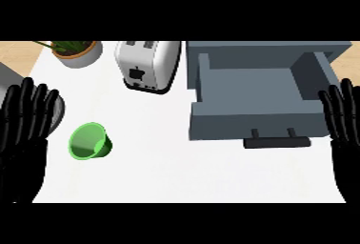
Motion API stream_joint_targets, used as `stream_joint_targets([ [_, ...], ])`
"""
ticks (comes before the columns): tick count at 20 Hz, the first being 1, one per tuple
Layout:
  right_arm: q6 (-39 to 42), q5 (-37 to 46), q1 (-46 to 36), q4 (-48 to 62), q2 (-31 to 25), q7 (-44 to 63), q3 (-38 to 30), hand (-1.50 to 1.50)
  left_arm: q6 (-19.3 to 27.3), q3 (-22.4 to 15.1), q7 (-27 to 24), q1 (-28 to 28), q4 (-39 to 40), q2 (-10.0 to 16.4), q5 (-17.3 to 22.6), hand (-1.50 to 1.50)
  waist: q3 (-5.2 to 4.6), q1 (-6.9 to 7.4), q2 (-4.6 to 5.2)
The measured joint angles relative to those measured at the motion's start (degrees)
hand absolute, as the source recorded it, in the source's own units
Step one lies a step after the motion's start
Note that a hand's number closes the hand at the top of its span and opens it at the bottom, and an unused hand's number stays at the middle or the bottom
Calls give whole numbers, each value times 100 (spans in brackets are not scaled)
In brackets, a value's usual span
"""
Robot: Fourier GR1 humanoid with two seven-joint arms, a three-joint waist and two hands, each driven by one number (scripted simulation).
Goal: Pick up the cup, place it into the drawer and close the drawer
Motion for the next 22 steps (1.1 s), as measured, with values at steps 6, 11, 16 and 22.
stream_joint_targets([
  [6, 5, 2, -203, 63, 80, -26, 22, -150, 77, 210, 93, 26, -57, 88, -152, -150, 74, 132, -100],
  [11, 338, -204, -428, 303, -77, 477, 193, -150, 471, 545, 275, 242, 293, -290, 367, -150, 84, 186, -113],
  [16, 570, -391, -640, 648, -140, 536, 83, -150, 374, 888, 15, 355, 819, -299, 711, -150, 90, 176, -122],
  [22, 776, -571, -875, 989, -245, 435, -191, -150, 468, 1165, -158, 5, 1796, -196, 659, -150, 94, 157, -121],
])
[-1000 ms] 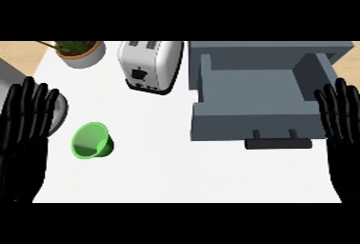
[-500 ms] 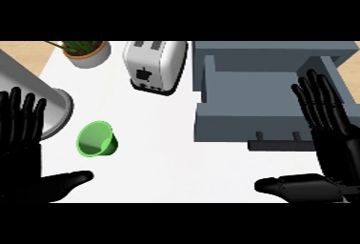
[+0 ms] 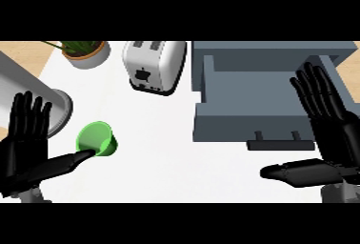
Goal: Pick up the cup, place it into the drawer and close the drawer
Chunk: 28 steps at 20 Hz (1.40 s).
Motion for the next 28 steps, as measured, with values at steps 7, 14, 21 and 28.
stream_joint_targets([
  [7, -25, 86, -433, 265, 13, 25, -64, -150, -143, 269, -779, 21, 1221, 31, -15, -150, -1, 0, -2],
  [14, 122, -35, -533, 326, -97, -30, -288, -150, -390, 591, -1655, -103, 2670, 202, 57, -150, -2, -5, -2],
  [21, 165, -166, -644, 97, -168, 339, -399, -150, -520, 761, -2525, -386, 4068, 364, 14, -150, -3, -16, -4],
  [28, 187, -130, -624, 141, -126, 261, -420, -150, -687, 1011, -3805, -1113, 6136, 653, -38, -150, -5, -32, 2],
])
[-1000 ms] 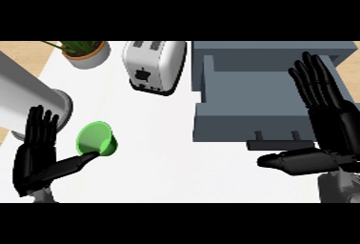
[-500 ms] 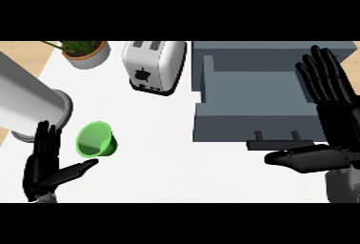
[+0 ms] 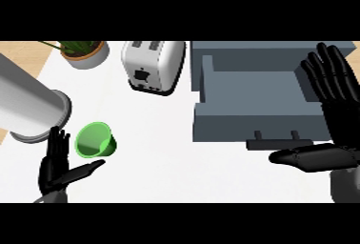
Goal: Pick up the cup, place it into the drawer and close the drawer
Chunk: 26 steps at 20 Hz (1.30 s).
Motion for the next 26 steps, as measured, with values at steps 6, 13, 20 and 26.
stream_joint_targets([
  [6, 45, -61, -113, 83, -14, 37, -36, -150, -163, 219, -1129, -637, 1635, 223, -26, -150, -5, -33, 15],
  [13, 93, 6, -116, 176, -21, -8, -18, -150, -167, 294, -1839, -1120, 2688, 353, -109, -150, 12, -52, 18],
  [20, 109, -48, -206, 119, -63, 106, -68, -150, -195, 298, -1957, -1380, 3073, 385, -153, -150, -2, -80, 33],
  [26, 104, -100, -291, 99, -98, 205, -125, -150, -514, 276, -1922, -1503, 3143, 369, -158, 150, -8, -102, 41],
])
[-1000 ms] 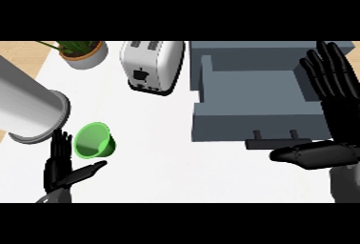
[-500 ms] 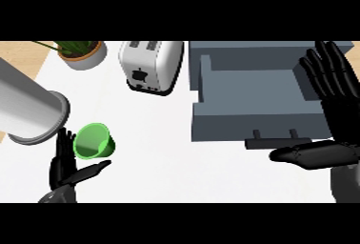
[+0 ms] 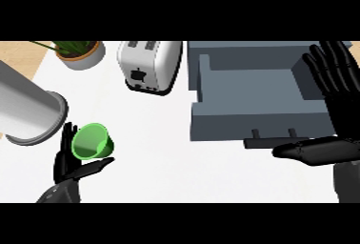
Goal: Pick up the cup, place it into the drawer and close the drawer
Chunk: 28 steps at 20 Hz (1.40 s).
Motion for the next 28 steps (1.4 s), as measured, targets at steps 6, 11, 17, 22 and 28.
stream_joint_targets([
  [6, 16, 3, -114, 151, -50, -12, -50, -150, -100, -44, -155, -81, -228, -72, -41, 150, -9, -2, 9],
  [11, 63, 16, -106, 242, -66, -108, -59, -150, 711, 22, -454, -143, -386, -135, -126, 150, -8, -24, 20],
  [17, 63, -3, -122, 275, -31, -133, -51, -150, 966, -29, -646, -318, -448, -334, -271, 150, -9, -32, 22],
  [22, 88, -35, 2, 194, -63, -157, -115, -150, 540, -165, -591, -526, -741, -508, -271, 150, -5, -13, -8],
  [28, 136, -75, 85, 215, -141, -161, -220, -150, 103, -551, -169, -1079, -1290, -624, -384, 150, 11, 78, -53],
])
